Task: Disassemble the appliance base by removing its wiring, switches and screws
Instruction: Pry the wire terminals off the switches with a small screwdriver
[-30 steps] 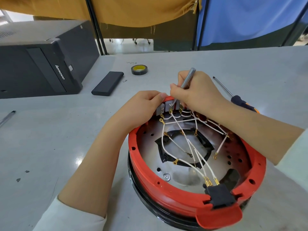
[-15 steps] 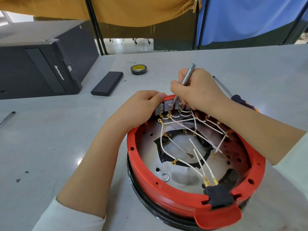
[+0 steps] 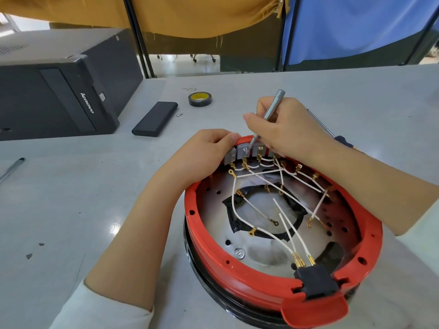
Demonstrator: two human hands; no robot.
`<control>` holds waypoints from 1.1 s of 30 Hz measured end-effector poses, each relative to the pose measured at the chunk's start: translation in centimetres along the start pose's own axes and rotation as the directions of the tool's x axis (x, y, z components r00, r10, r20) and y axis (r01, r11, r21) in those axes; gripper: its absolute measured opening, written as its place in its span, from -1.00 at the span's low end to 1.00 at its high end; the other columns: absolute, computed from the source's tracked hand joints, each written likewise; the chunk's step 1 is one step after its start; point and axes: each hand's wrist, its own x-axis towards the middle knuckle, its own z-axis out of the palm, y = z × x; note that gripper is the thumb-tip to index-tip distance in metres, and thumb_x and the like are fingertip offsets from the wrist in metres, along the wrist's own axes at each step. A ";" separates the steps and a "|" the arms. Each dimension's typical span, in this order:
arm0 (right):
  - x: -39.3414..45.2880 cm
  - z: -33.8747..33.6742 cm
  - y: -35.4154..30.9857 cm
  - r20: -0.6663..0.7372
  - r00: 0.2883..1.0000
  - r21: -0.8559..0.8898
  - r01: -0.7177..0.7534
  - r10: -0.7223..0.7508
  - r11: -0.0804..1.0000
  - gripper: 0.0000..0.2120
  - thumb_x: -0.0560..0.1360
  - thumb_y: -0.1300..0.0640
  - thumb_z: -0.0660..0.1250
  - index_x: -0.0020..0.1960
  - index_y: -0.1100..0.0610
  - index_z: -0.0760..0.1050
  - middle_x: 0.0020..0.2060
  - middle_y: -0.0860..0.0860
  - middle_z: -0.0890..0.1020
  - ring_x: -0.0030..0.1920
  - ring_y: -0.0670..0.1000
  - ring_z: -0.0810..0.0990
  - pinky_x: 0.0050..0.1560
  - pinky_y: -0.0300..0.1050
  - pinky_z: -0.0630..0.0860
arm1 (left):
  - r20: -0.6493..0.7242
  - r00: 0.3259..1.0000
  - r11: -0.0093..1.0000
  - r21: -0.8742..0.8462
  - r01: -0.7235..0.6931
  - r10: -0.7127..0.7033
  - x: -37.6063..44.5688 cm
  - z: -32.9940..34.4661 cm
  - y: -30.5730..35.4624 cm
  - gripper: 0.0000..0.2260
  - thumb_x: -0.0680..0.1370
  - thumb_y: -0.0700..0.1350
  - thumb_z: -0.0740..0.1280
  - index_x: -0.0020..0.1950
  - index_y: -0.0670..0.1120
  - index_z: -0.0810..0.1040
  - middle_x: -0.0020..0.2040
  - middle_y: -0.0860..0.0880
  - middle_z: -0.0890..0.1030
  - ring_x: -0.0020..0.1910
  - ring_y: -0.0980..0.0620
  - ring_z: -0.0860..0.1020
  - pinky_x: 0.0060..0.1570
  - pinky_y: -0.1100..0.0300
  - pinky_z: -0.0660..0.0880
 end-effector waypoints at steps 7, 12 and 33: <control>-1.1 -3.6 -1.1 0.214 0.977 0.103 -0.005 -0.017 0.995 -0.85 0.52 -0.04 0.31 -0.07 0.04 0.47 -0.40 0.01 0.64 -0.62 0.01 0.47 -0.56 -0.30 0.37 | 0.002 1.000 1.000 -0.012 -0.002 0.002 0.0 0.0 0.0 -0.70 0.62 0.09 0.14 0.03 0.01 0.62 -0.05 -0.06 0.65 -0.01 -0.03 0.57 0.02 0.19 0.45; -2.6 -2.5 0.7 0.037 0.990 0.114 -0.138 0.135 0.984 -0.79 0.53 0.08 0.31 -0.21 0.11 0.35 -0.55 0.00 0.53 -0.67 -0.06 0.35 -0.61 -0.27 0.29 | -0.001 0.999 0.999 -0.003 -0.043 0.043 -0.2 0.1 -0.1 -0.74 0.61 0.07 0.16 0.26 0.14 0.49 0.09 0.18 0.55 0.09 0.21 0.49 -0.06 0.50 0.29; -2.0 -0.2 0.7 -0.110 0.994 -0.091 -0.004 -0.006 0.996 -0.70 0.40 0.11 0.39 -0.40 0.06 0.31 -0.51 -0.04 0.44 -0.48 -0.17 0.41 -0.49 -0.40 0.29 | 0.101 0.994 0.999 0.005 -0.044 0.043 0.1 -0.5 -0.6 -0.82 0.61 0.03 0.18 0.20 0.15 0.45 0.10 0.22 0.56 0.10 0.26 0.50 0.05 0.41 0.37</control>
